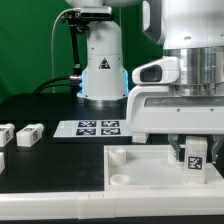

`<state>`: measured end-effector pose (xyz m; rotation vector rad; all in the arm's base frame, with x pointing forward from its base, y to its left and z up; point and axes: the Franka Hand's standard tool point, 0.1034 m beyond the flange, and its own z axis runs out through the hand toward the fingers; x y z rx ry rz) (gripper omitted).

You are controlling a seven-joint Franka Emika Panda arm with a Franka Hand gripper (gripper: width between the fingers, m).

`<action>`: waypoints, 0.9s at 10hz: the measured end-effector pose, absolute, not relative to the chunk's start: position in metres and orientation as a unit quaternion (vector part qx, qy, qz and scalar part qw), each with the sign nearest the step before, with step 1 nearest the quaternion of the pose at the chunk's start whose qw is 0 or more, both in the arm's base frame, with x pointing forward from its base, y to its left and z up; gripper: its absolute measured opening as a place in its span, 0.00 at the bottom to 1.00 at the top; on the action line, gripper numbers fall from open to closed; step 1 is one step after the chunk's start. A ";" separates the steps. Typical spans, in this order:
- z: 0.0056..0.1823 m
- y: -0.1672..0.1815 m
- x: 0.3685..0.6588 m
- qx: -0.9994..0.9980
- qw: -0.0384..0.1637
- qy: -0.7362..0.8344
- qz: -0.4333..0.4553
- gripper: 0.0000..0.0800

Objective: Assemble one leg

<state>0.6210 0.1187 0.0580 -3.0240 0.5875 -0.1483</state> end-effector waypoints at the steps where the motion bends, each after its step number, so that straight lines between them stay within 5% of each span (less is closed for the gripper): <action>1: 0.058 0.114 0.621 -0.974 0.026 0.220 -0.049 0.36; 6: 0.058 0.093 0.619 -0.932 0.005 0.356 -0.062 0.37; 7: 0.057 0.093 0.619 -0.932 0.005 0.356 -0.062 0.46; 8: 0.057 0.093 0.619 -0.932 0.006 0.356 -0.062 0.69; 9: 0.057 0.093 0.619 -0.932 0.006 0.356 -0.062 0.69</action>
Offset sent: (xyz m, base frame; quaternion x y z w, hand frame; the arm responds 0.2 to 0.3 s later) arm -0.0044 -0.0009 -0.0024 0.0088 0.0290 0.3080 0.9509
